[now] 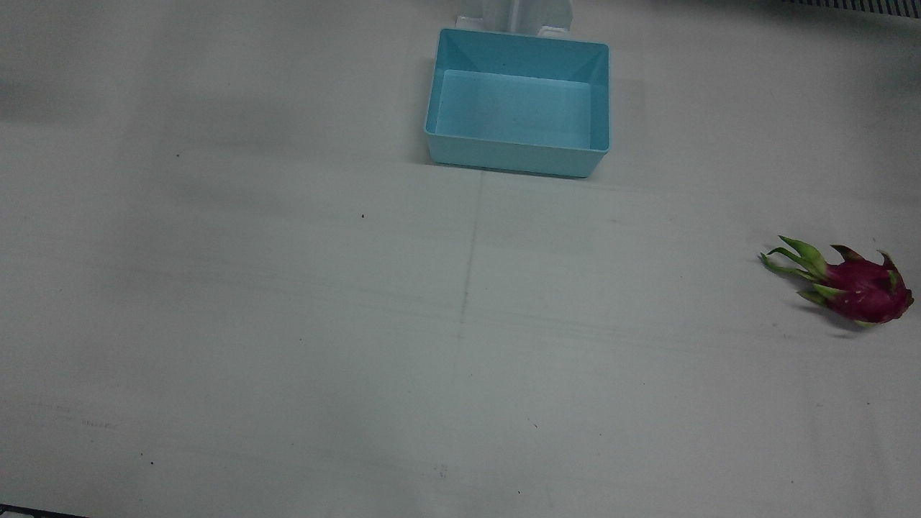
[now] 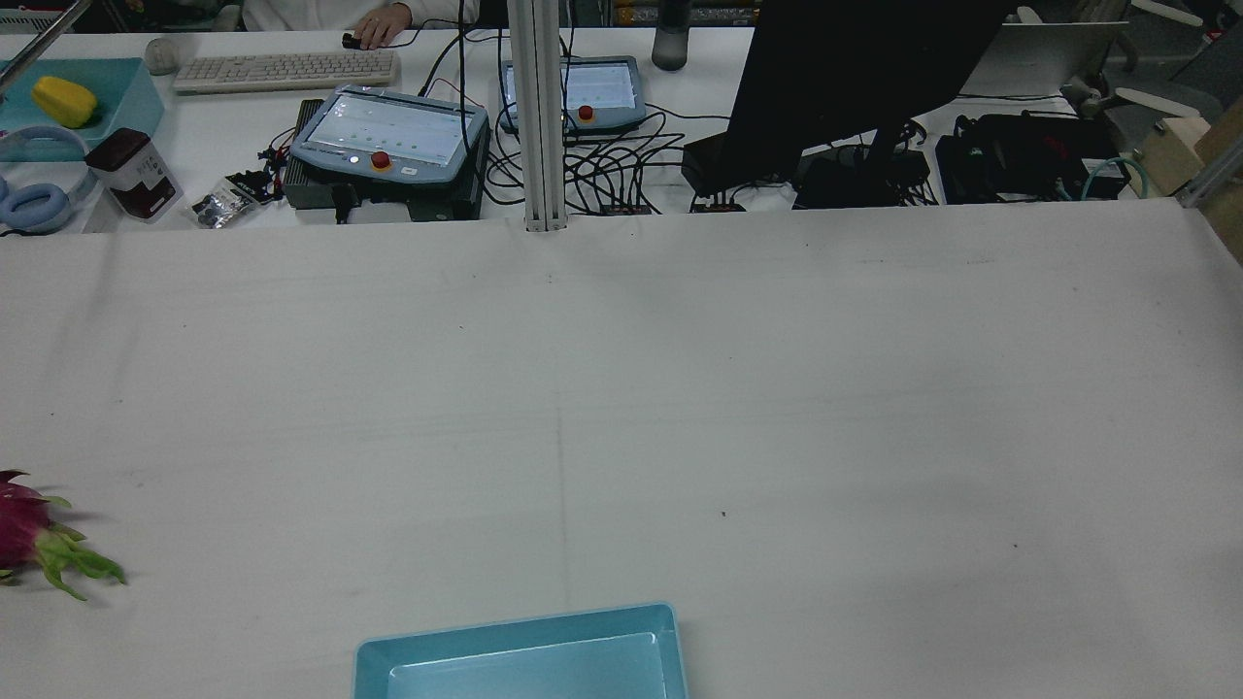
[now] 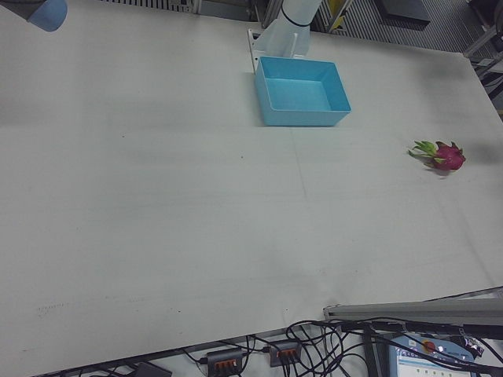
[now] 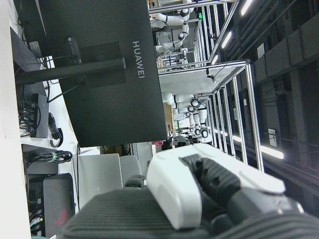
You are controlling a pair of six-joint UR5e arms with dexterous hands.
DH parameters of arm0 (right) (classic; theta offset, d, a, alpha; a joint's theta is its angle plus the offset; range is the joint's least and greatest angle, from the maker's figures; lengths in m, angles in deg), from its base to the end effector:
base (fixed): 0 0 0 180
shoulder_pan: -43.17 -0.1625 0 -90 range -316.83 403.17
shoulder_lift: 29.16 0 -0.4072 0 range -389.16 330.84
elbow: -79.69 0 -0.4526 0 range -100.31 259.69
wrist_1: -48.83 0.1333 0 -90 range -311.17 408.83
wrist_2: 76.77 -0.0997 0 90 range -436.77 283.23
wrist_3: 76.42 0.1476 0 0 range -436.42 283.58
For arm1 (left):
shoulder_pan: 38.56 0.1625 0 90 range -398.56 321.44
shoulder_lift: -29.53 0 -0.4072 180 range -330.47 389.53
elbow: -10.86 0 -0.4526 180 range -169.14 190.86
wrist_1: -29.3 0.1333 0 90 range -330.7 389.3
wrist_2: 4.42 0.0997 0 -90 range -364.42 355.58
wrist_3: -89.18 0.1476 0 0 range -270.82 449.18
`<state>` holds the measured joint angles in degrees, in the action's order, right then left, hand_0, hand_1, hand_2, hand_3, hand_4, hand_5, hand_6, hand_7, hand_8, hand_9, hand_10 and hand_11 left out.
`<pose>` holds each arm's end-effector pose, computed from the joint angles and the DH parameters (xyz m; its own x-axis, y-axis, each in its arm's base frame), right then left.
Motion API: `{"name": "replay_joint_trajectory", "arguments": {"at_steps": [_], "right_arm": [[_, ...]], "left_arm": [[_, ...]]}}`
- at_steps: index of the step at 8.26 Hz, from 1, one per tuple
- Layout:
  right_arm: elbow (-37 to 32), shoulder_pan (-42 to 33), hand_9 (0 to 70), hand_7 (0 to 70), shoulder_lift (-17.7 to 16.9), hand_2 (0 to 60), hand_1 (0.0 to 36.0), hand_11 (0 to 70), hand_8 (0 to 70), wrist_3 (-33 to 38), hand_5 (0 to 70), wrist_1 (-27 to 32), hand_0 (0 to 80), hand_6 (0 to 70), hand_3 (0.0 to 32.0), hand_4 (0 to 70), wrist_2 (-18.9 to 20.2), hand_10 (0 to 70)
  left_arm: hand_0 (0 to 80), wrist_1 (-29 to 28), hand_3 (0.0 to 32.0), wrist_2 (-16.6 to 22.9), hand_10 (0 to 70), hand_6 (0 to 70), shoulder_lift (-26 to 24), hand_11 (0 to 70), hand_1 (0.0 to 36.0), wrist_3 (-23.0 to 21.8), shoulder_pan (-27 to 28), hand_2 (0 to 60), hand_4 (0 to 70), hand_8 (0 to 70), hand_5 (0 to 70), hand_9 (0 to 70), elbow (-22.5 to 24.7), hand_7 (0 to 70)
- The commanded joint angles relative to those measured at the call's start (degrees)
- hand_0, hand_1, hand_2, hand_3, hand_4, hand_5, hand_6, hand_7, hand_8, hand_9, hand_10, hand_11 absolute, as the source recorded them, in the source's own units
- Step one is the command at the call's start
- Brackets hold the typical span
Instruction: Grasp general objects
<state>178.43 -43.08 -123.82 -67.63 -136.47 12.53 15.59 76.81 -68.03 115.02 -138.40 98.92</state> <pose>0.0979 -0.5714 0.6390 -0.9871 0.0493 -0.1525 0.1512 -0.0291 -0.9881 -0.2688 -0.6381 0.5676 -0.8296 0.4217 -0.3659 0.4646 0.1581 -0.8713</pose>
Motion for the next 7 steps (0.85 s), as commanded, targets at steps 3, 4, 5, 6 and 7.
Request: {"name": "replay_joint_trajectory", "arguments": {"at_steps": [3,4,5,6,7], "right_arm": [[0.04,-0.06,0.0,0.0,0.0,0.0,0.0,0.0,0.0,0.0,0.0,0.03,0.0,0.0,0.0,0.0,0.0,0.0],[0.04,-0.06,0.0,0.0,0.0,0.0,0.0,0.0,0.0,0.0,0.0,-0.06,0.0,0.0,0.0,0.0,0.0,0.0],[0.04,-0.06,0.0,0.0,0.0,0.0,0.0,0.0,0.0,0.0,0.0,0.03,0.0,0.0,0.0,0.0,0.0,0.0],[0.04,-0.06,0.0,0.0,0.0,0.0,0.0,0.0,0.0,0.0,0.0,0.03,0.0,0.0,0.0,0.0,0.0,0.0],[-0.05,-0.06,0.0,0.0,0.0,0.0,0.0,0.0,0.0,0.0,0.0,0.03,0.0,0.0,0.0,0.0,0.0,0.0]], "left_arm": [[50.0,-0.53,22.2,-0.02,0.0,0.0,0.0,0.9,20.5,0.01,0.09,19.6,2.0,0.0,0.0,0.0,0.0,0.0],[50.8,-0.53,15.2,-0.02,0.0,0.0,0.0,2.2,26.5,0.01,0.0,40.3,5.5,0.0,0.0,0.0,0.0,0.0],[50.9,-0.53,17.4,-0.02,0.0,0.0,0.0,1.6,21.0,0.01,0.0,17.8,4.1,0.0,0.0,0.0,0.0,0.0],[52.0,-0.53,21.2,0.06,0.0,0.0,0.0,1.9,22.5,0.01,0.0,19.3,2.0,0.0,0.0,0.0,0.0,0.0],[53.4,-0.62,22.8,-0.02,0.0,0.0,0.0,2.4,25.6,0.01,0.0,25.2,0.6,0.0,0.0,0.0,0.0,0.0]]}}
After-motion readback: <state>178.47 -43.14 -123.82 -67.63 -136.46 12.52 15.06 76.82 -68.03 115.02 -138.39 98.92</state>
